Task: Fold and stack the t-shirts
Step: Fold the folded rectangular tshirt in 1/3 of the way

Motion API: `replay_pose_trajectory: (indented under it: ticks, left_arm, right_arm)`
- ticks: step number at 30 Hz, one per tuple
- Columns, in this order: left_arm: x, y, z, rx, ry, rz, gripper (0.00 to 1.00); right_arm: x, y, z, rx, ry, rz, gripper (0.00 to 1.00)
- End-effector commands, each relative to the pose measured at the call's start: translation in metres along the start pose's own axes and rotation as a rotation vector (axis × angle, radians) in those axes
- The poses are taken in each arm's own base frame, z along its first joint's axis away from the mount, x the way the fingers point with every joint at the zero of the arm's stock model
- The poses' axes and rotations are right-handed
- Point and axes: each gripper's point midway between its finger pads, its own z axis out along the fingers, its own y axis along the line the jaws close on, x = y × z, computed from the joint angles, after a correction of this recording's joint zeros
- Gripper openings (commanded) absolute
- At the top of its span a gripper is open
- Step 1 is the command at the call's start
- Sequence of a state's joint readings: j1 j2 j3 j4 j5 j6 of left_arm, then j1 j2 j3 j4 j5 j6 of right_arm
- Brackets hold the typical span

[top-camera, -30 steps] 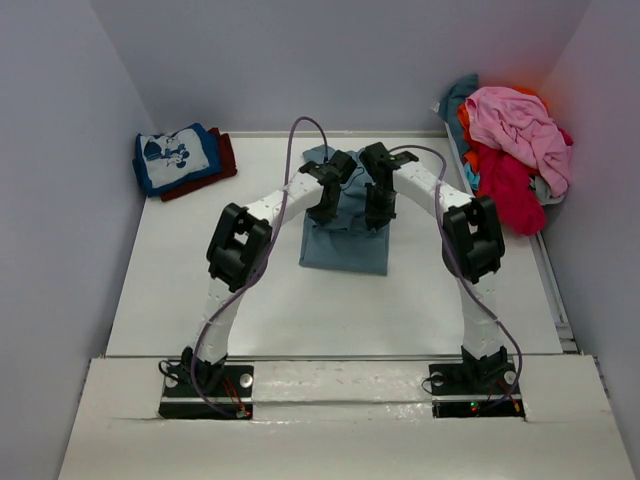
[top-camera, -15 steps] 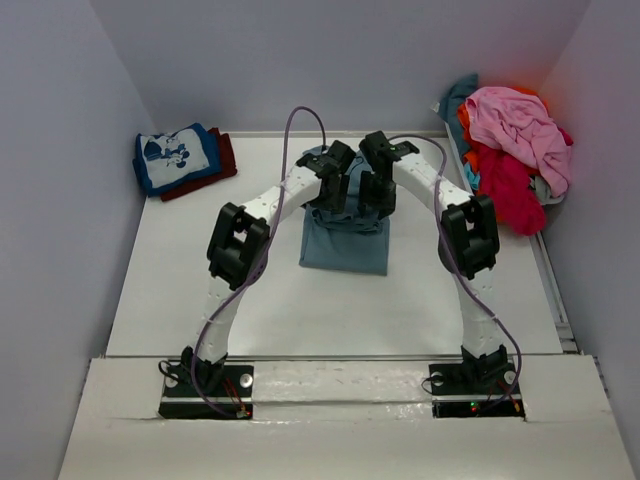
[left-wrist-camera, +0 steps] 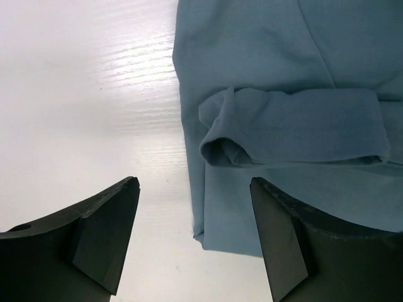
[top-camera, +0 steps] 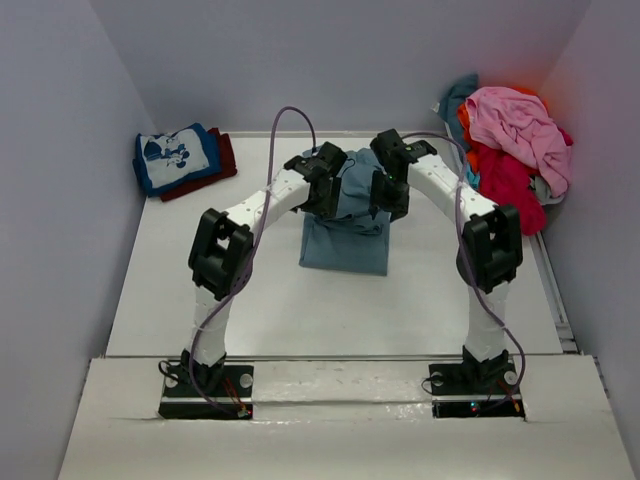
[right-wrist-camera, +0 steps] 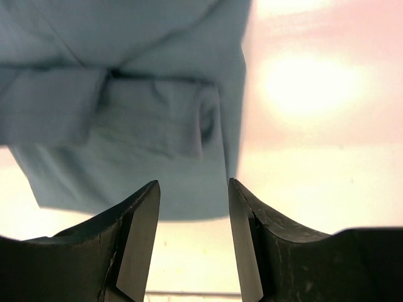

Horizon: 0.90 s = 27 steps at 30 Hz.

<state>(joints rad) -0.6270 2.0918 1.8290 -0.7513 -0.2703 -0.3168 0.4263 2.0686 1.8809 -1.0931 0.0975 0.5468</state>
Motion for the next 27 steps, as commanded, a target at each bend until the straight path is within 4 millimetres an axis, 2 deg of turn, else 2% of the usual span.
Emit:
replay_pose_trajectory:
  ticks: [1,4,6,12,16,19,26,27]
  left_arm:
    - [-0.027,0.009,-0.055,0.033,-0.126,-0.056,0.84]
    - [-0.018,0.004,-0.064,0.046,-0.108,-0.038,0.84]
    - [-0.004,0.000,-0.061,0.049,-0.071,-0.018,0.84]
    - [0.036,-0.010,-0.031,0.035,0.023,0.030,0.84]
    - [0.049,-0.013,-0.011,0.023,0.057,0.039,0.84]
    - [0.046,-0.017,-0.002,0.022,0.055,0.048,0.84]
    - [0.040,-0.024,0.018,-0.002,0.077,0.078,0.84]
    - [0.032,-0.026,0.017,-0.001,0.060,0.073,0.84]
  right_arm:
    - [0.019,-0.005,-0.027,-0.045,-0.003,0.022,0.53]
    - [0.034,-0.008,-0.028,-0.048,0.023,0.012,0.52]
    - [0.040,-0.010,-0.025,-0.043,0.044,0.006,0.52]
    - [0.055,-0.009,0.000,-0.047,0.098,0.003,0.51]
    - [0.059,-0.003,0.013,-0.067,0.128,0.002,0.51]
    - [0.059,-0.002,0.024,-0.062,0.143,-0.005,0.51]
    - [0.052,0.005,0.036,-0.057,0.157,-0.018,0.51]
    - [0.051,0.005,0.037,-0.055,0.156,-0.018,0.51]
